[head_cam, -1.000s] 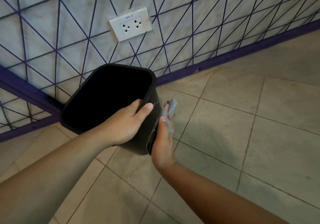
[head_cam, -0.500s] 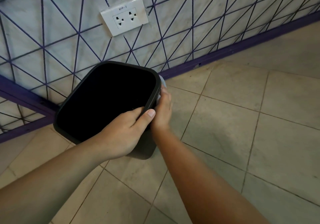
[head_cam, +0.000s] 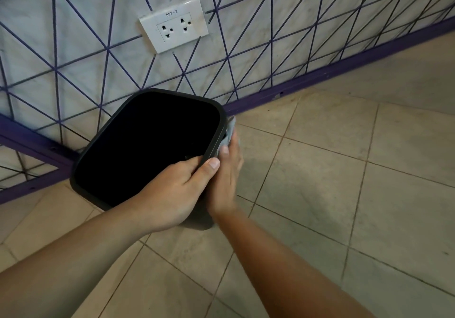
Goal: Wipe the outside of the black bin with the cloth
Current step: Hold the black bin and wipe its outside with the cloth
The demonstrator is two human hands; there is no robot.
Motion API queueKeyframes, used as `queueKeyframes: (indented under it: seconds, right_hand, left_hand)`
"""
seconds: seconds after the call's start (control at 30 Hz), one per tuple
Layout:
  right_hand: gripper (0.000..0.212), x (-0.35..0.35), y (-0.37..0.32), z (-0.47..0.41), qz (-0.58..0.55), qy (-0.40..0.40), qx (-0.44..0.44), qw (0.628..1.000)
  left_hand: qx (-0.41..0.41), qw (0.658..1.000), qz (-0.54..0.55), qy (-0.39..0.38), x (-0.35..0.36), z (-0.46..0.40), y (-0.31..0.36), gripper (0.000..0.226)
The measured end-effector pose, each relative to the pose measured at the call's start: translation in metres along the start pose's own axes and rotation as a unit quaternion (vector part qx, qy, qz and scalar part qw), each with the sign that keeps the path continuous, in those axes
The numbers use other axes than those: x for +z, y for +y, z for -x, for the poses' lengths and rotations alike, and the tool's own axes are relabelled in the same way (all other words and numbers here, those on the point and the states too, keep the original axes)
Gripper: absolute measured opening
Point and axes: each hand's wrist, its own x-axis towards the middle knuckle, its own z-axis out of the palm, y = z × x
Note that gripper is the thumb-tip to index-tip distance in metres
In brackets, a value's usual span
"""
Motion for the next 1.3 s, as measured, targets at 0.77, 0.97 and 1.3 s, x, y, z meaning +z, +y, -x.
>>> queueKeyframes:
  seconds: [0.77,0.97,1.3]
  right_hand:
    - [0.057,0.004,-0.007,0.002,0.042,-0.044,0.014,0.998]
    - [0.077,-0.001,0.000,-0.007,0.061,-0.049,0.036,0.996]
    - [0.079,-0.004,0.003,-0.008,0.054,-0.056,0.036,0.996]
  left_hand:
    - [-0.008,0.999,0.041,-0.004,0.001,-0.001,-0.001,0.035]
    - [-0.009,0.998,0.057,-0.005,0.001,-0.003,-0.001,0.031]
    - [0.001,0.999,0.047,0.001,0.002,-0.002,0.003,0.032]
